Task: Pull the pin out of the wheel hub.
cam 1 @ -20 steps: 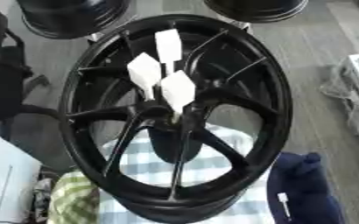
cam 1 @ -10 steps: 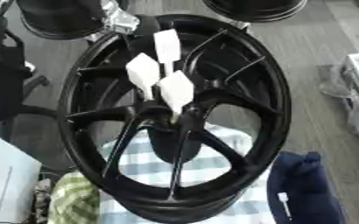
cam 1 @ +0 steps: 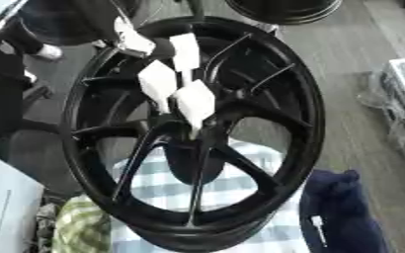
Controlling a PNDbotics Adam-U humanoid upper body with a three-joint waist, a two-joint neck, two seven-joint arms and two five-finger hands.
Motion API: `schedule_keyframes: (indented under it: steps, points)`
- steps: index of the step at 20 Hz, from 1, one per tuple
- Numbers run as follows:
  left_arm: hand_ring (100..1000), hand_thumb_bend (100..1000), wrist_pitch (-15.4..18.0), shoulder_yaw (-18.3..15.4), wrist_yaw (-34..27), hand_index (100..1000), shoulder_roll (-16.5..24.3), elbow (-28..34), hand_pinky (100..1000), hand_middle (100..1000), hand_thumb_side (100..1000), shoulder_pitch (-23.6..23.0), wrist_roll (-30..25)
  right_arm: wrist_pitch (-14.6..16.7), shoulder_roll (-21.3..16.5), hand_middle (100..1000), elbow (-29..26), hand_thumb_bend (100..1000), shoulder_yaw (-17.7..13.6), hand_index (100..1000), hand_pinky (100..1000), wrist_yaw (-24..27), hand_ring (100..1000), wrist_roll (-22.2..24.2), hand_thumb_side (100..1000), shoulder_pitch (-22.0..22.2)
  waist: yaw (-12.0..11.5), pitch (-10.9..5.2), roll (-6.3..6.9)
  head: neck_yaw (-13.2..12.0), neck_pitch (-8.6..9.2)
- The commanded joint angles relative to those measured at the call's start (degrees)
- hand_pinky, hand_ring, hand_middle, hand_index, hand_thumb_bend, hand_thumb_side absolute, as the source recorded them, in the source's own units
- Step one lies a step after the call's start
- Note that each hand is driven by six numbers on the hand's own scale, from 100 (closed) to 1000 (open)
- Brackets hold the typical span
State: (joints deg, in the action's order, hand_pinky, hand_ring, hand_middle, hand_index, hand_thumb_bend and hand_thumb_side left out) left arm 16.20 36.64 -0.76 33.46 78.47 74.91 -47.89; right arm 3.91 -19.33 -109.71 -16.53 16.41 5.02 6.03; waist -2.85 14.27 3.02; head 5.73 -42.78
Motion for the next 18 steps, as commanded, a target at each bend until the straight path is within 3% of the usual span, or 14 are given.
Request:
schedule_keyframes:
  steps: [1,8,18]
  points:
    - [854,364,4.9,0.1,-1.3,772,2.2,1.3,865,692,580,0.3,-4.1,-0.1,-0.7,714,-0.6,100,-0.2,876,978,-0.3,761,0.1,574,-0.4,0.1,-0.88,-0.18,0.4,-0.02]
    - [840,366,4.4,-0.2,-2.6,771,3.5,3.3,853,669,635,-0.9,-4.1,-0.3,-0.5,715,-0.5,100,0.0,876,979,-0.4,762,0.1,581,-0.3,0.1,-0.77,-0.35,0.5,-0.11]
    - [760,421,4.4,0.2,-1.0,781,4.3,4.3,821,621,594,-1.7,-4.1,-0.5,-0.3,713,-0.5,100,0.1,874,979,-0.4,760,0.0,586,-0.3,0.1,-0.61,-0.73,0.4,-0.28]
